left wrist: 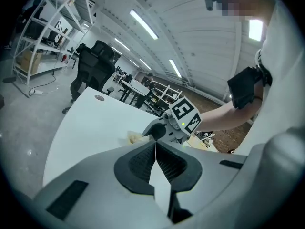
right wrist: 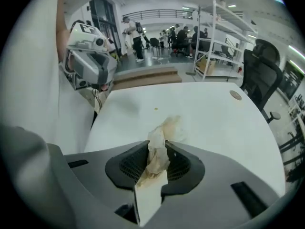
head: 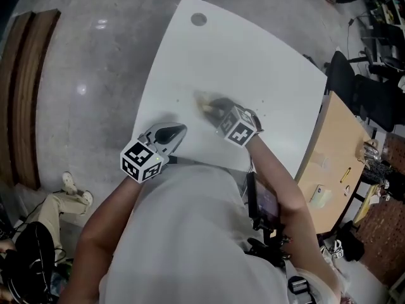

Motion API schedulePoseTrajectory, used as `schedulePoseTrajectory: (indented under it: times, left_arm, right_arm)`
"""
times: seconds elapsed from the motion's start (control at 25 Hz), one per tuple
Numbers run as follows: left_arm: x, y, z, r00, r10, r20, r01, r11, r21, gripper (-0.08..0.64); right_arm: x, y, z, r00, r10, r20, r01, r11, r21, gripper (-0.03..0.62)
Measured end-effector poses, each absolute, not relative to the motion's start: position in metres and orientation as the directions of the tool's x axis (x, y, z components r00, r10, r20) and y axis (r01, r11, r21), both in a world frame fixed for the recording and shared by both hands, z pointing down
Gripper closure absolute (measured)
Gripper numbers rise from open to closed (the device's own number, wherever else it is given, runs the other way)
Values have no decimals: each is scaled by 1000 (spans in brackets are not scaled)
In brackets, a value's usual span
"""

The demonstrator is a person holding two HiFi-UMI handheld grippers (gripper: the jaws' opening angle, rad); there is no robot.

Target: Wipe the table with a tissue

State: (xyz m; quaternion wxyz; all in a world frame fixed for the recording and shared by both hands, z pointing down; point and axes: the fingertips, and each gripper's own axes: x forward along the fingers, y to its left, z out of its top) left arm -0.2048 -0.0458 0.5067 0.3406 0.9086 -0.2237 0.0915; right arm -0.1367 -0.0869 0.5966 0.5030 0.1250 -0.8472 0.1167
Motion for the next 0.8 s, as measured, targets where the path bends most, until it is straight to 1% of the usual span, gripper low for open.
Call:
schedulePoseTrajectory:
  times: [0.24,0.32,0.4,0.48,0.68,0.8]
  left_arm:
    - [-191,-39,514,891,-320,322,-452,-689,567,552]
    - [-190,-38,514,891,-316,326,-452,-689,567,552]
    - [-194,-37,514,887,-322,332,-460,-685,565,552]
    - [-202,-36,514,880,-335,337,-474,-676,564,552]
    - [-222,-41,515,859,-381,343,-513,-649,562,552]
    - [-237,-39,514,847,-398,352,-531,-629,568,552]
  right_arm:
    - [-121,-59,596,-534,-181,826,-489,863,-127,503]
    - [-116,-65,600,-519,-212,828,-545,829,-129,503]
    - [-114,-74,608,-471,-234,850,-566,820,-88,503]
    - [-120,-83,611,-442,-239,865,-558,828,-57,502]
    - [-152,-106,613,-458,-193,867,-486,872,-62,503]
    - [-164,-107,617,-387,-154,909,-402,915,-16,503]
